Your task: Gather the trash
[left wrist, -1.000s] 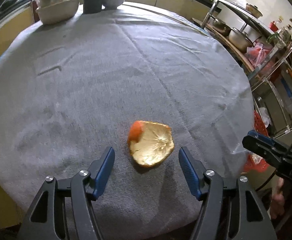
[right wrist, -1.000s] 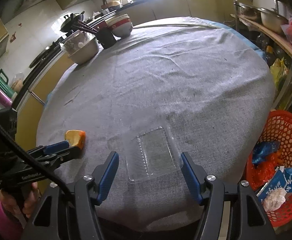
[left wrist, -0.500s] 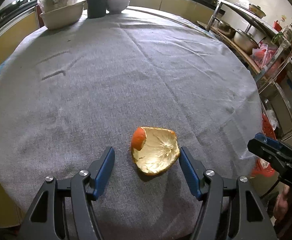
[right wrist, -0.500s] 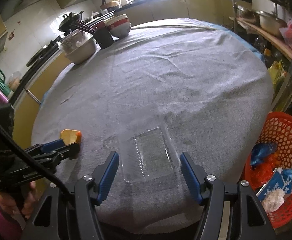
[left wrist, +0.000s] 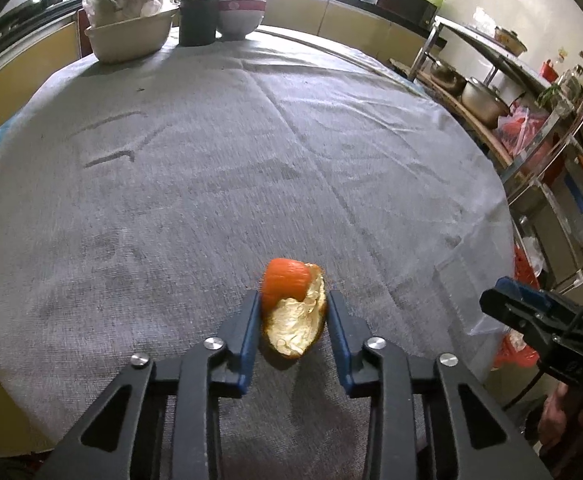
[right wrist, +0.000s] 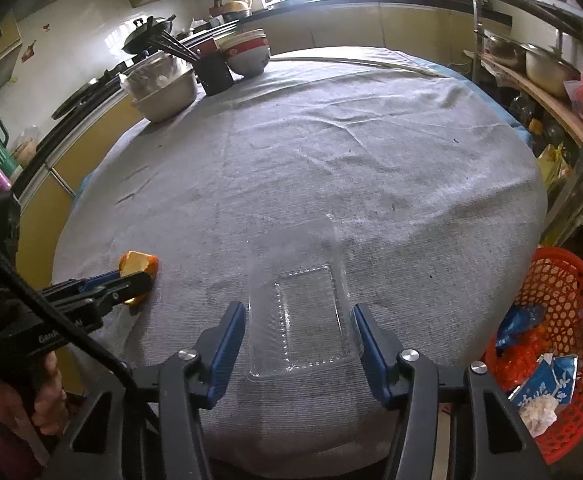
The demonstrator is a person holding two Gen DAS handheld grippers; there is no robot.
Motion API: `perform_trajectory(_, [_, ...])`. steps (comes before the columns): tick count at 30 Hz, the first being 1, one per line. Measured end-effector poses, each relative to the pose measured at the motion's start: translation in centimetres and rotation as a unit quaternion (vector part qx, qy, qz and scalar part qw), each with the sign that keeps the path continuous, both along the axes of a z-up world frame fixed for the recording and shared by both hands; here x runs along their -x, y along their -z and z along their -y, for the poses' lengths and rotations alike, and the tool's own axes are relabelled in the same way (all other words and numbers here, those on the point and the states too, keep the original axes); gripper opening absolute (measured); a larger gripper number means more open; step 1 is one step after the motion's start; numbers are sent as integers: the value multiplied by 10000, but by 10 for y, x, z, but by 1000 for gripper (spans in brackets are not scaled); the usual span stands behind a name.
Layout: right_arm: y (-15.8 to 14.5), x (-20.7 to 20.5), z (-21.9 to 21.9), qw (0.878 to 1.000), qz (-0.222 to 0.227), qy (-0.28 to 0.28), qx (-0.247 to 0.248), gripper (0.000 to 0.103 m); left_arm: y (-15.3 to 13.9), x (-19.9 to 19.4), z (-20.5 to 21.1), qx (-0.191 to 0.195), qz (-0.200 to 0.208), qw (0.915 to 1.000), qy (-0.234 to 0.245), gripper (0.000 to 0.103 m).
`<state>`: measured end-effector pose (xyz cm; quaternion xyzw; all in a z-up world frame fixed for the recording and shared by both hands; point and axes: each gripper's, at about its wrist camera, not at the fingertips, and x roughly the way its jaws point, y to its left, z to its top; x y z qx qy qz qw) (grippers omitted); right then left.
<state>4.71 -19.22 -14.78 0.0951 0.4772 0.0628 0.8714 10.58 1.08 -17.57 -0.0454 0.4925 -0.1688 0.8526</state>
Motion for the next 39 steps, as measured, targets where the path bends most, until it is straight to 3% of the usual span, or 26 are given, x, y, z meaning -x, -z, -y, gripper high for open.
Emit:
perform_trajectory(8, [-4,-2,-5,9999,-126,-27,-67,60,-1,-1,-5,91,5,9999,-53,28])
perform_trajectory(15, [-3,-1,-12,9997,-54,-132,209,57,0,0,-5,60,28,10000,-34,29])
perform_trajectory(20, [-5,1,-10,9998,-27,-115,138,54,-2,2,0,-100,47,9999,-15,31])
perform_trajectory(24, [-8,1,-5,10000,12,-65,-26,54,-4,3,2,-227,70,9997,-25,27])
perform_trajectory(31, [-10,3,-2,9998,56,-67,-200,54,-21,9,9,-492,400,9980,25,25])
perform_trajectory(39, [1,3,3,9995,-153,-113,-262,57,-23,10,13,-583,386,9975,26,25])
